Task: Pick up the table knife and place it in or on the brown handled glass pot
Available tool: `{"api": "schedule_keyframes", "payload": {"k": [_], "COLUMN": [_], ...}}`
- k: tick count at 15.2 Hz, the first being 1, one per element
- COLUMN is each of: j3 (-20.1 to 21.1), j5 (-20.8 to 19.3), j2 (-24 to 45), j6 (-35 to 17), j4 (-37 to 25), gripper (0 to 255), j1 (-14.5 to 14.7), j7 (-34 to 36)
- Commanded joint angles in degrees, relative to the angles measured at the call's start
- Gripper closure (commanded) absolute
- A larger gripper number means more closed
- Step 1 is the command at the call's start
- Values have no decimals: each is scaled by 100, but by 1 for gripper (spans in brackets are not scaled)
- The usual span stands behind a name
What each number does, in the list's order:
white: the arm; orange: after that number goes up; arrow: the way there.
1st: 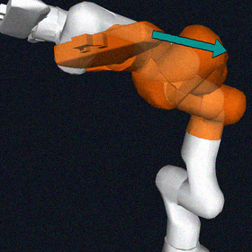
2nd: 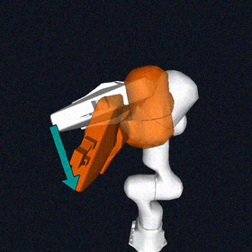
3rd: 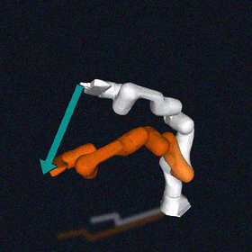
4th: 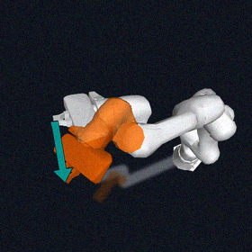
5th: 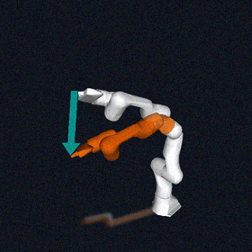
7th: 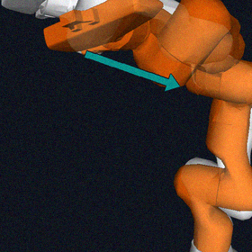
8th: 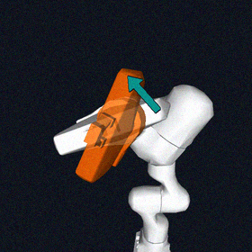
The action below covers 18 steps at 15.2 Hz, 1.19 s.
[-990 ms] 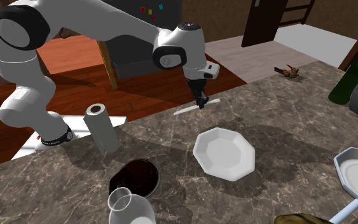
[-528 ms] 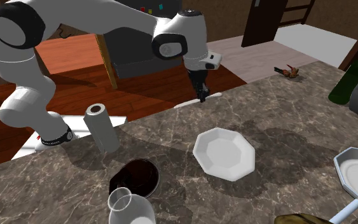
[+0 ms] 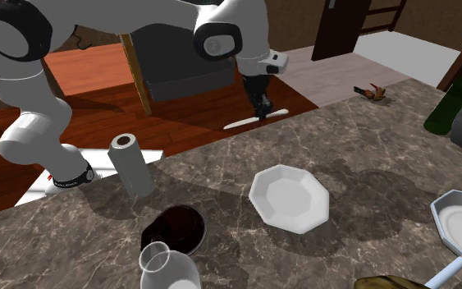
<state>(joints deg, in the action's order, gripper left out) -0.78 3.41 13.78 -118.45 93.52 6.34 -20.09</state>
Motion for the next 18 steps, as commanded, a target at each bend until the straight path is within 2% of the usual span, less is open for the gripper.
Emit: {"api": "schedule_keyframes", "payload": {"k": [1, 11, 18], "j3": [-2, -6, -287], "j5": [-3, -18, 132], "j2": [-15, -21, -1061], "j6": [142, 844, 600], "j4": [-124, -822, 509], "gripper": [255, 255, 255], "j1": [-3, -7, -425], "j7": [3, 39, -720]}}
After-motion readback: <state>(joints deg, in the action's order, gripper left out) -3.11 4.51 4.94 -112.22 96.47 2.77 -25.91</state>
